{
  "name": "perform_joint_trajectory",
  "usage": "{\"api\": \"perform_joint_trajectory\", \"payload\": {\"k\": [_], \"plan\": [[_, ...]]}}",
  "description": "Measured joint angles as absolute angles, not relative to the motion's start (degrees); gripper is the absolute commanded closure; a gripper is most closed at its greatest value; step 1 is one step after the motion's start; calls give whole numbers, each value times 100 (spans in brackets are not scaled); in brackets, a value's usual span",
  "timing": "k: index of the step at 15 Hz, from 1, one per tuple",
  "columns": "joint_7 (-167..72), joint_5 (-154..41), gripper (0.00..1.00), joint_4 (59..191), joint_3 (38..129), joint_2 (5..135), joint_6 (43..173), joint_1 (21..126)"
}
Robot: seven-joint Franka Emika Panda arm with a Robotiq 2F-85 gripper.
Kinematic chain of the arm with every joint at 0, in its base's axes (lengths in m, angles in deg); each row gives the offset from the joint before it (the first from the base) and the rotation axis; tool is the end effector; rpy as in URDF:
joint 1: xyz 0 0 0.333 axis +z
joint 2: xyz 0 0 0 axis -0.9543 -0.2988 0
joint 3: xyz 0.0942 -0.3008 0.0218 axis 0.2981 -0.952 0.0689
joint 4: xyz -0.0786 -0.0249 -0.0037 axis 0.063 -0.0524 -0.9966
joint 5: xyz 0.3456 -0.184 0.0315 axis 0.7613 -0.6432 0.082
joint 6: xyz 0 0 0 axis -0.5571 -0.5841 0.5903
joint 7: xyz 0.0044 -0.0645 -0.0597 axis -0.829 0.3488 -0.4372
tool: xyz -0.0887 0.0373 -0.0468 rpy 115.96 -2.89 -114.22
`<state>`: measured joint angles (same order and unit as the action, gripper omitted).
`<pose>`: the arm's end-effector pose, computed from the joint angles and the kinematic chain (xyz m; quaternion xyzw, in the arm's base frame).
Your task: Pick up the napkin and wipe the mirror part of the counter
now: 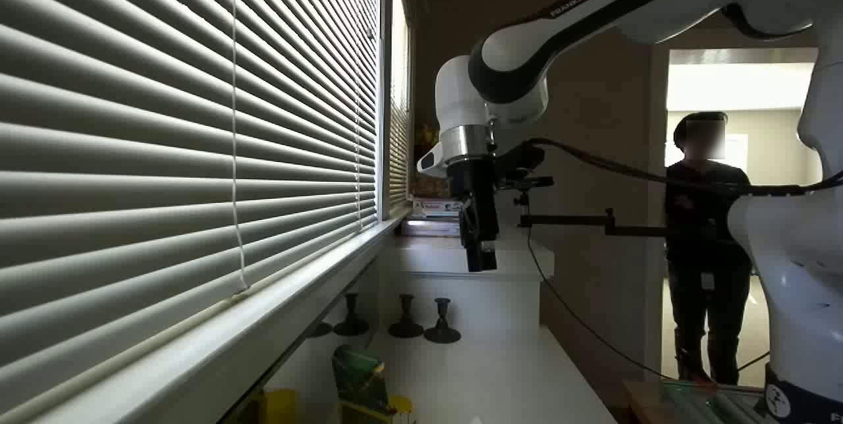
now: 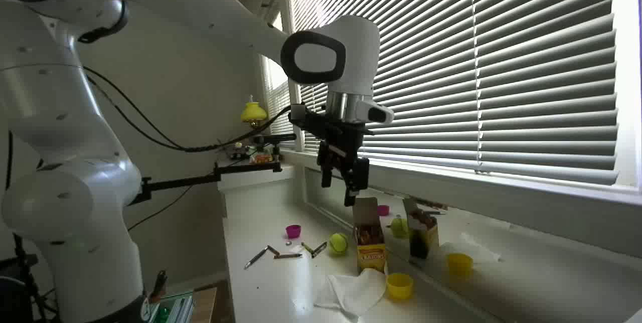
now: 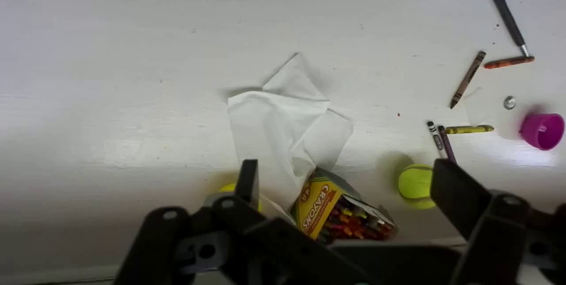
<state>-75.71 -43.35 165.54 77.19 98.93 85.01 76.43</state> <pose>0.4538 -0.0406 0.4179 -0.9859 -0.1116 0.0468 0.1160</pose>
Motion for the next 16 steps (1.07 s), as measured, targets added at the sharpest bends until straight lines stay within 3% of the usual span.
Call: {"api": "perform_joint_trajectory", "payload": {"k": [10,16], "plan": [[-7574,-4624,0,16810,8233,9827,8589,7574],[-7916,-4936,0,17375,8481,9819,9388,7597]]}}
